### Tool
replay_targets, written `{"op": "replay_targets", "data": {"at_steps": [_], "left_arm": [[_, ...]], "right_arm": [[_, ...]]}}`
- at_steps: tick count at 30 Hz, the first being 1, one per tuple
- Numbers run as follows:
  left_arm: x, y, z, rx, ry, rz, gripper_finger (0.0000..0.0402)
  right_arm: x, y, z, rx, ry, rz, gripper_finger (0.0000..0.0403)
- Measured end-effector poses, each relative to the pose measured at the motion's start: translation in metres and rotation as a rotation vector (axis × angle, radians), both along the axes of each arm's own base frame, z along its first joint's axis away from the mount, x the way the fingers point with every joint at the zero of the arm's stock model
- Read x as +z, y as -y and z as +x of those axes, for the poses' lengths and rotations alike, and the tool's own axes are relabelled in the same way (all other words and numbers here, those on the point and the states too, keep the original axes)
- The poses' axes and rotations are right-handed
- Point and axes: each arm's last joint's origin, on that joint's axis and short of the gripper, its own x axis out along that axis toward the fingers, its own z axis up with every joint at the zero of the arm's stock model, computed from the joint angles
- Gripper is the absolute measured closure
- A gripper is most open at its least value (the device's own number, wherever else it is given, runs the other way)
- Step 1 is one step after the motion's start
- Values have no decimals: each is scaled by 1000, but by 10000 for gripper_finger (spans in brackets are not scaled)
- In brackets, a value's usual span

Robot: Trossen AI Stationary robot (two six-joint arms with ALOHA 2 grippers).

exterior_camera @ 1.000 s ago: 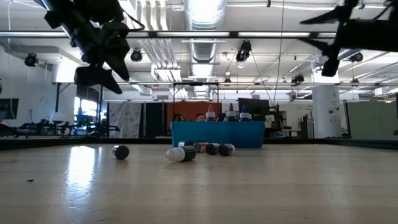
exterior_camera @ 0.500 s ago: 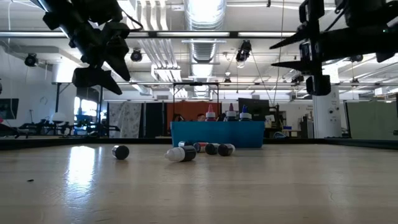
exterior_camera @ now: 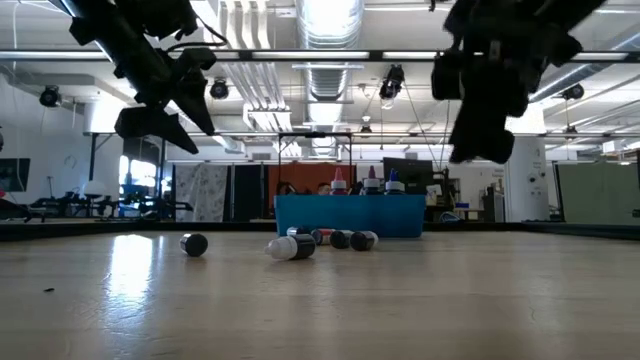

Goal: Pick & Place food coloring
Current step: Put the bottom small red food coloring bottle into the blue bin

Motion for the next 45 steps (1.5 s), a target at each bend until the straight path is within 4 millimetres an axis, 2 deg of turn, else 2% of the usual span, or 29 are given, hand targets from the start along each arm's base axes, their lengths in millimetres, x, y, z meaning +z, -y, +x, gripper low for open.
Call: {"op": "replay_targets", "data": {"at_steps": [3, 9, 14, 19, 25, 31, 36, 45], "left_arm": [[0, 1, 0, 14, 2, -2, 209], [-1, 4, 1, 46, 2, -3, 209], [-1, 7, 2, 34, -1, -2, 209], [-2, 8, 1, 29, -18, -4, 209], [-7, 8, -1, 17, -57, 0, 209], [-21, 9, -5, 7, -102, -8, 209], [-31, 11, -8, -16, -129, -42, 209], [-30, 12, -8, -53, -130, -23, 209]], "right_arm": [[-3, 2, 15, 118, -127, -177, 272], [-17, -4, 57, 583, -181, -495, 253], [-28, -9, 91, 710, -371, -653, 218], [-22, -16, 114, 881, -315, -762, 184], [-22, -17, 121, 992, -264, -836, 159], [-28, -19, 131, 970, -173, -889, 167], [-42, -20, 133, 996, -208, -872, 178], [-63, -20, 136, 1018, -262, -843, 180]]}}
